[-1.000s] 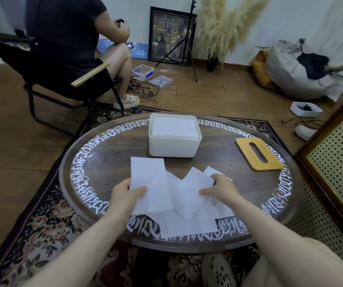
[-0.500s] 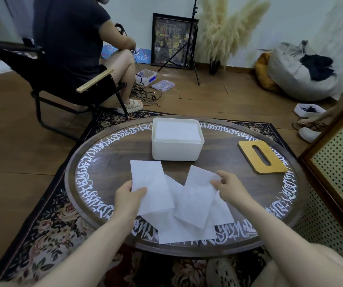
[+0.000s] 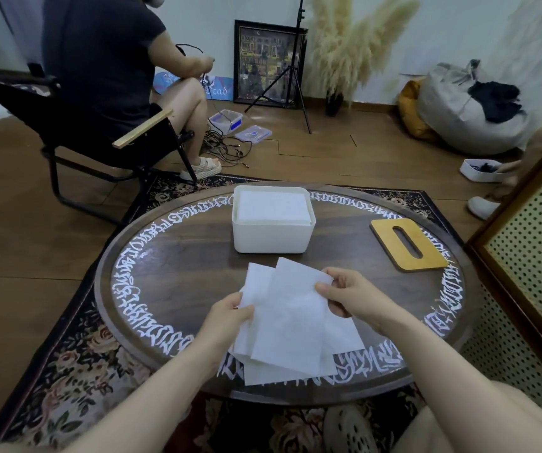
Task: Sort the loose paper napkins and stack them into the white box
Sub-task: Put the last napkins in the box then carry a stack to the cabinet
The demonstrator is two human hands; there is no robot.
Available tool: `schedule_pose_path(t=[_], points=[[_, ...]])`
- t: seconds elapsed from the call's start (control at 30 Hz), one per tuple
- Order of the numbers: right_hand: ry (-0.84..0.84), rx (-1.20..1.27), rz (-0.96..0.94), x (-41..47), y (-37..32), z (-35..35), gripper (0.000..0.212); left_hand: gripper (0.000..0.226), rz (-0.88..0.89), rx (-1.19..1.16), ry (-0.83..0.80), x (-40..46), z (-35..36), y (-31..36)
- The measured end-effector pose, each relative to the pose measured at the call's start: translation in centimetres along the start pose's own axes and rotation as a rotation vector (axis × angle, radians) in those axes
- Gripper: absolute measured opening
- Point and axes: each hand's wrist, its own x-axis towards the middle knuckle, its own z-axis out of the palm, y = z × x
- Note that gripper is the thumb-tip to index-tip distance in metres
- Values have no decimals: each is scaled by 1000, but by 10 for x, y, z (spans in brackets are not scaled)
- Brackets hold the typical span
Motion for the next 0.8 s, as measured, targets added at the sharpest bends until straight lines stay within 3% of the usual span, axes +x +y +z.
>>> schedule_pose_path(t=[0.37, 0.53, 0.67, 0.8], points=[[90, -26, 42, 5, 5, 7, 13, 16, 41, -128, -164, -4, 7, 0], [97, -64, 49, 4, 3, 8, 13, 29, 56, -99, -158, -3, 3, 2], [97, -22, 59, 3, -1, 2, 27, 33, 32, -40, -283, -2, -7, 8], [-111, 67, 170, 5, 5, -1, 57, 47, 8, 33, -460, -4, -14, 11]])
